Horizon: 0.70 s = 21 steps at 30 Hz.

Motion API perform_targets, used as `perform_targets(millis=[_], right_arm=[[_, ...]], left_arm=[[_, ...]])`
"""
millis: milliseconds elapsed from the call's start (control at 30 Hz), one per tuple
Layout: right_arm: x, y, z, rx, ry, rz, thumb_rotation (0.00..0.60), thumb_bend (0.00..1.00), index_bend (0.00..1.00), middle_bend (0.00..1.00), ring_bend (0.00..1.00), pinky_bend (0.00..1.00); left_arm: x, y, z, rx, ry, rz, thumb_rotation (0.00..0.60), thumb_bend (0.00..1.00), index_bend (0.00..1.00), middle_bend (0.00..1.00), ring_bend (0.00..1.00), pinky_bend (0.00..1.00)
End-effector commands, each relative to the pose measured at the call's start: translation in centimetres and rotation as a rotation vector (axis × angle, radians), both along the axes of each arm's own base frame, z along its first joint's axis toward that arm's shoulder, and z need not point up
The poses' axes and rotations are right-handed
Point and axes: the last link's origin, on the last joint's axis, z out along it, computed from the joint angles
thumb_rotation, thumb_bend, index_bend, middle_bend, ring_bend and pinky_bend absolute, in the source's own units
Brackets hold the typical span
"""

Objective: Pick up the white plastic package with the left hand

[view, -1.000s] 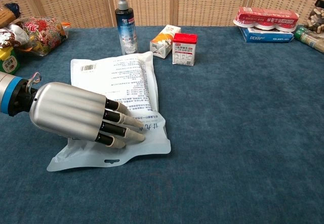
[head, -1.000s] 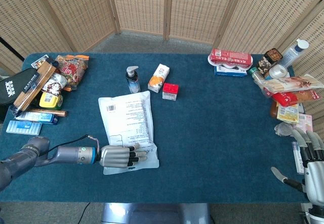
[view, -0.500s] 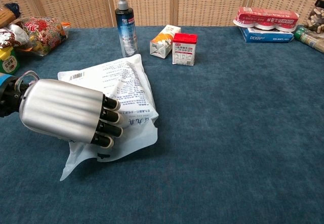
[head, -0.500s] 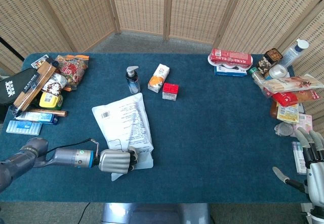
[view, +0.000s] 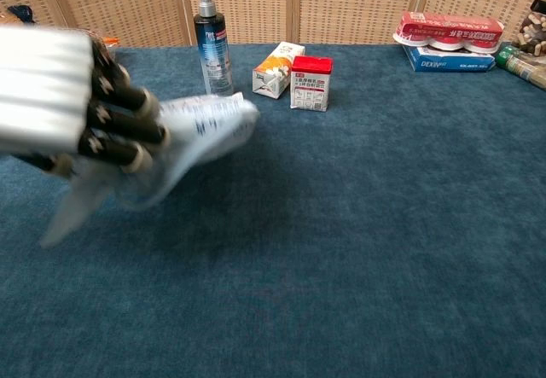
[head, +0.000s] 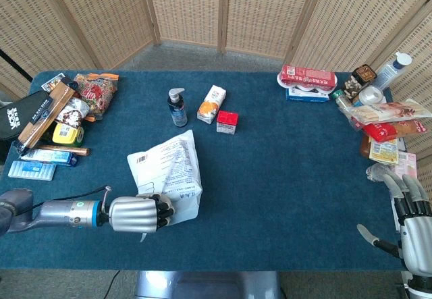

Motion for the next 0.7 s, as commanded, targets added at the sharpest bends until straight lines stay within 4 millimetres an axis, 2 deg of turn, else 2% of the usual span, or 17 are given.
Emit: perform_targets(millis=[33,400,700], right_arm=[[0.2,0.0,-0.1,0.003,-0.001,0.006,0.600,0.00,0.00,0.00,0.00,0.00],[0.6,0.2,-0.4,0.011,0.001,0.019,0.600,0.00,0.00,0.00,0.00,0.00],[0.8,0.3,-0.4,0.011,-0.003,0.022,0.600,0.00,0.00,0.00,0.00,0.00]], left_arm=[[0.5,-0.3,3.2,0.067,-0.085,0.008,0.600,0.07,1.00,0.97,0.84,0.92],[1.9,-0.6,11.0,0.213,-0.261,-0.005,0.600,0.07,1.00,0.96,0.84,0.92],[3.0,-0.9,15.1,0.304,-0.337,-0.026,0.600,0.07,1.00,0.95,0.84,0.92]])
